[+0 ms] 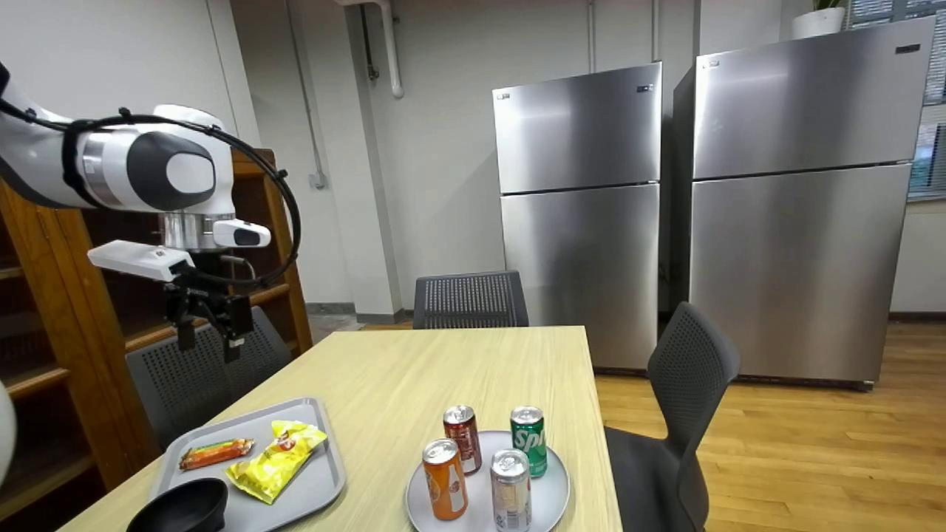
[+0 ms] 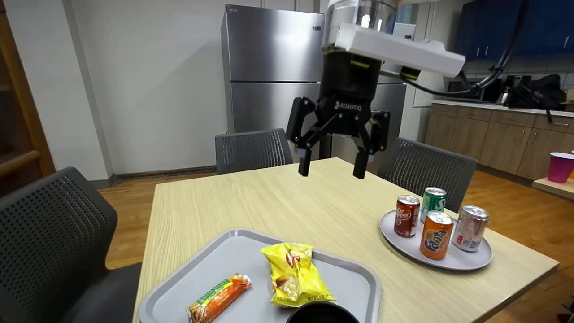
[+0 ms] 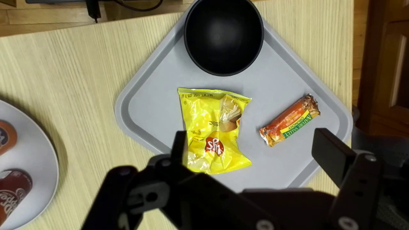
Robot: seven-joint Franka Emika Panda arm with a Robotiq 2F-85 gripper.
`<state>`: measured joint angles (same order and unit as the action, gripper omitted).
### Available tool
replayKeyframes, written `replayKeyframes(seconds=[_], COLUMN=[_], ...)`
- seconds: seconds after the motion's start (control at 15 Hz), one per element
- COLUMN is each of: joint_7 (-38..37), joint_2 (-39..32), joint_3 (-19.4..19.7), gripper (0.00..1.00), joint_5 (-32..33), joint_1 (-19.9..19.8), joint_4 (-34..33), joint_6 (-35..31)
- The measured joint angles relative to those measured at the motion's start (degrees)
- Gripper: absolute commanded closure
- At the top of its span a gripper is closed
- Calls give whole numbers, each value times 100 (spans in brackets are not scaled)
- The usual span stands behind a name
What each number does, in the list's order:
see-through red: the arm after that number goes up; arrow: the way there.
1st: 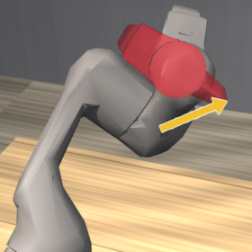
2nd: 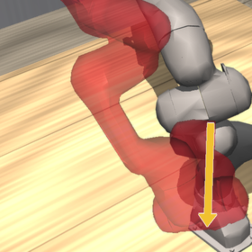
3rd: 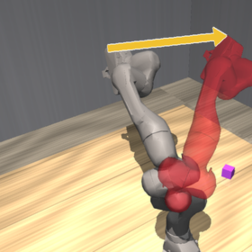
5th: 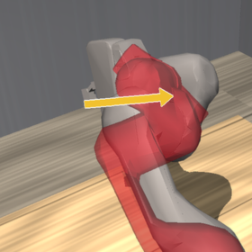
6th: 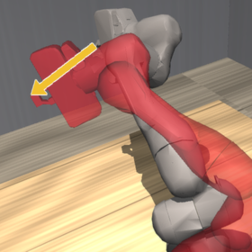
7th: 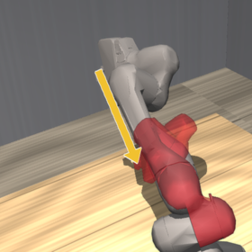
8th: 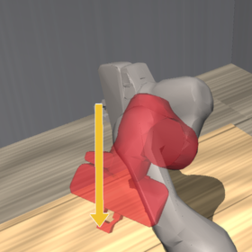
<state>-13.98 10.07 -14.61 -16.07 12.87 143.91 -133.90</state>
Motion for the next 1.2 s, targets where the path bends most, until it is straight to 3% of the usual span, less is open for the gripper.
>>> replayKeyframes(seconds=[1.2], joint_7=[33], joint_2=[-2749], joint_3=[90], gripper=[0], joint_5=[938], joint_1=[182], joint_4=[-1060], joint_6=[-1448])
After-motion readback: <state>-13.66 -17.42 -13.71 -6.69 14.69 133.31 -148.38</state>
